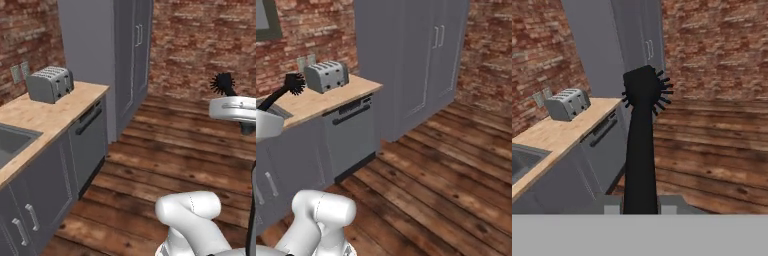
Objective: Locate and retrieve the dish brush and dish brush from the cabinet. Place them next to the sink.
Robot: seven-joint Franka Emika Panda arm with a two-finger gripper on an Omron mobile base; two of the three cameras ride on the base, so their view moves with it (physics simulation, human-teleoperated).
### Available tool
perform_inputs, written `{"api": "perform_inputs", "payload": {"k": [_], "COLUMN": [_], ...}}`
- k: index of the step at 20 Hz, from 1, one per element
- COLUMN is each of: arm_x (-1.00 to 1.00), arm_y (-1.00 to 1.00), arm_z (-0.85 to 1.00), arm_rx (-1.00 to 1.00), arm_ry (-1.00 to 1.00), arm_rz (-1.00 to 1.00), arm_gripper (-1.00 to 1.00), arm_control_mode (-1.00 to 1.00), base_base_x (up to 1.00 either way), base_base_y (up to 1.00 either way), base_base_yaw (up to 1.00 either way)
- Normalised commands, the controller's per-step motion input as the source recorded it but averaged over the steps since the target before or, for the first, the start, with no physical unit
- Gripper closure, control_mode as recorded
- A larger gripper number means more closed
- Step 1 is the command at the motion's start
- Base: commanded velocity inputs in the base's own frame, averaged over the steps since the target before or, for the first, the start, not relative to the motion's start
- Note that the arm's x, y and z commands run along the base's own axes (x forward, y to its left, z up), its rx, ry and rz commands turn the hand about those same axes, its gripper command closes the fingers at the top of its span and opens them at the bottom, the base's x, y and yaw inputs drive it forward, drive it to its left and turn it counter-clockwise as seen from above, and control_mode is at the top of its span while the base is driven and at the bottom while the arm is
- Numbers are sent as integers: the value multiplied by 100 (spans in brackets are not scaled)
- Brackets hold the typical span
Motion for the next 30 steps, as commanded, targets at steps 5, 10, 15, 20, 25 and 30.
{"api": "perform_inputs", "payload": {"k": [5, 10, 15, 20, 25, 30], "arm_x": [0, 0, 0, 0, 0, 0], "arm_y": [0, 0, 0, 0, 0, 0], "arm_z": [0, 0, 0, 0, 0, 0], "arm_rx": [0, 0, 0, 0, 0, 0], "arm_ry": [0, 0, 0, 0, 0, 0], "arm_rz": [0, 0, 0, 0, 0, 0], "arm_gripper": [100, 100, 100, 100, 100, 100], "arm_control_mode": [100, 100, 100, 100, 100, 100], "base_base_x": [-7, -4, 0, 0, 0, 1], "base_base_y": [36, 37, 36, 27, 15, 5], "base_base_yaw": [43, 42, 42, 47, 50, 50]}}
